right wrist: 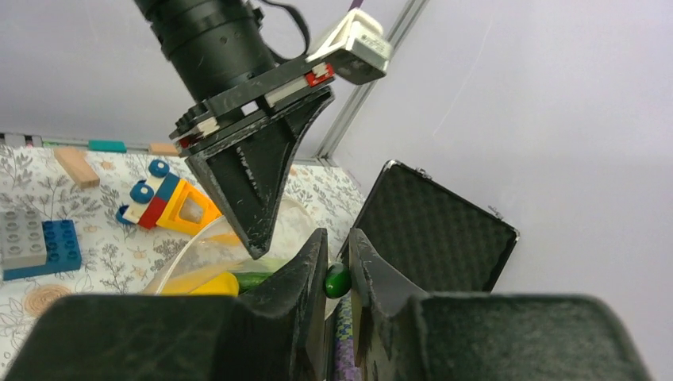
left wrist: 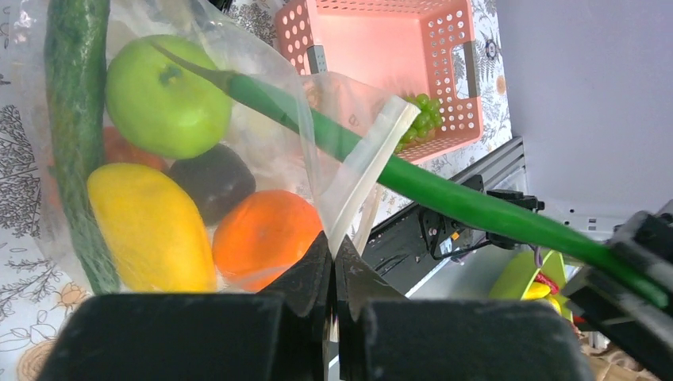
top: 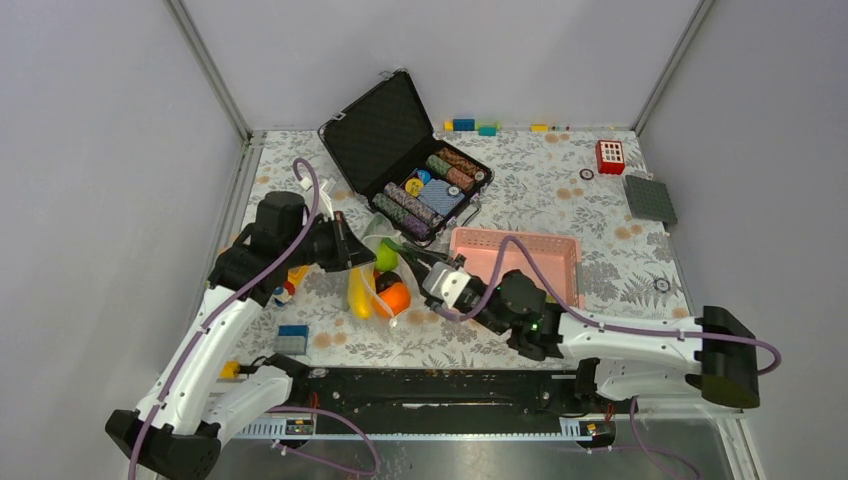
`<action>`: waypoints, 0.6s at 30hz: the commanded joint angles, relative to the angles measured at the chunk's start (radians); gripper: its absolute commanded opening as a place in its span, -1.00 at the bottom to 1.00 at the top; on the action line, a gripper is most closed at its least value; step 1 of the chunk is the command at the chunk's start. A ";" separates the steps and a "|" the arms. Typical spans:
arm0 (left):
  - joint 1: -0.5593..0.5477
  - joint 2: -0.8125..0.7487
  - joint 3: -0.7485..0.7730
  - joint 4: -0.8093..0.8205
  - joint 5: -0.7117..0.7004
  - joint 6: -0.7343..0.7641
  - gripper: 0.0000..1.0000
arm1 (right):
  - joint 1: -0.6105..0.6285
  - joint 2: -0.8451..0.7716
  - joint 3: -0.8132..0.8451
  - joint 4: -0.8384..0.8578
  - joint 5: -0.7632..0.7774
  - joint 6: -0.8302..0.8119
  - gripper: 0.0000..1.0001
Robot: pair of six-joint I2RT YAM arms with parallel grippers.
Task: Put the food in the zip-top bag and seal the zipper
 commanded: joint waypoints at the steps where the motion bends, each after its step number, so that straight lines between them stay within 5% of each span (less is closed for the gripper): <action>1: 0.000 0.006 0.052 0.031 -0.001 -0.045 -1.00 | 0.010 0.077 -0.002 0.196 0.033 -0.045 -1.00; 18: -0.007 -0.013 0.071 0.053 0.077 -0.050 -1.00 | 0.013 0.420 0.059 0.364 0.247 -0.080 -1.00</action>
